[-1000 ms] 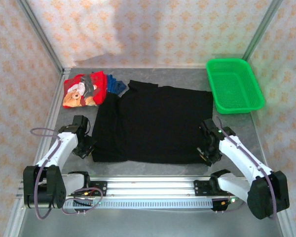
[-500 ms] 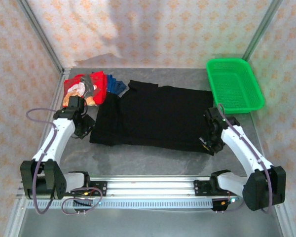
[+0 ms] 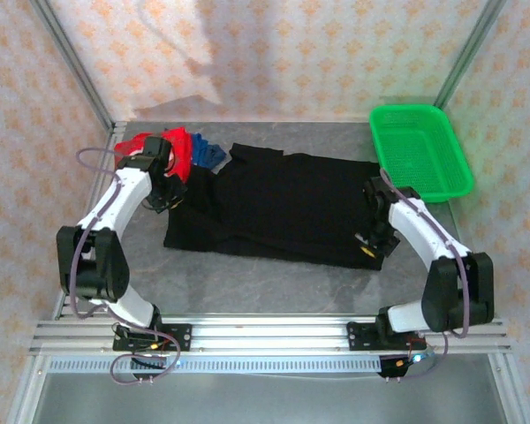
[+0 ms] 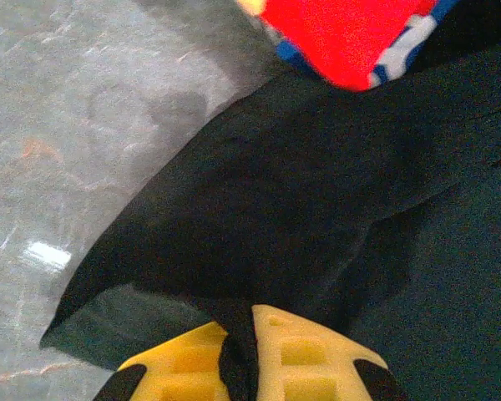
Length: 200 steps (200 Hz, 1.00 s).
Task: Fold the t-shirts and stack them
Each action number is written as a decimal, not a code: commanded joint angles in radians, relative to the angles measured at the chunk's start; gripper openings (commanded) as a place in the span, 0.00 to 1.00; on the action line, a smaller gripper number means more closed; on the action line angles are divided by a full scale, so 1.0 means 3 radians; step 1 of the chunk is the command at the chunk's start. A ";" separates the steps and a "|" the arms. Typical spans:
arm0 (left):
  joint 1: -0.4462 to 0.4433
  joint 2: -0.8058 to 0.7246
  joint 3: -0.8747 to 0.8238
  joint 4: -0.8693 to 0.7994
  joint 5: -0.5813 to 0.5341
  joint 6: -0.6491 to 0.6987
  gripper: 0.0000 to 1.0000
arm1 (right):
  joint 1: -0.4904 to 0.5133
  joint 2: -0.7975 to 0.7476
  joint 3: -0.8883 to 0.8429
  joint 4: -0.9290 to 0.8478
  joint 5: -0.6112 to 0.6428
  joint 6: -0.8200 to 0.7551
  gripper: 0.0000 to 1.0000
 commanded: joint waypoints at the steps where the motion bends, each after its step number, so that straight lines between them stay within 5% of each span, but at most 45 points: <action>1: -0.0072 0.0191 0.0262 -0.0130 -0.0169 0.0213 0.00 | -0.0038 0.0154 0.0146 0.0006 0.0116 -0.0200 0.00; 152: -0.0218 0.1355 0.1483 -0.0242 -0.0195 0.0567 0.00 | -0.0189 0.1109 0.0765 0.0224 0.0300 -0.0591 0.00; 165: -0.0219 0.1422 0.1558 -0.0156 -0.0108 0.0540 0.12 | -0.0265 0.1183 0.0857 0.0282 0.0247 -0.0596 0.09; 183: -0.0213 0.1388 0.1673 -0.0095 0.0002 0.0471 0.51 | -0.0413 0.1135 0.0956 0.0355 0.0160 -0.0622 0.36; 200: -0.0164 0.1074 0.1639 -0.0012 0.0087 0.0352 0.70 | -0.0510 0.0838 0.1024 0.0313 0.0131 -0.0704 0.55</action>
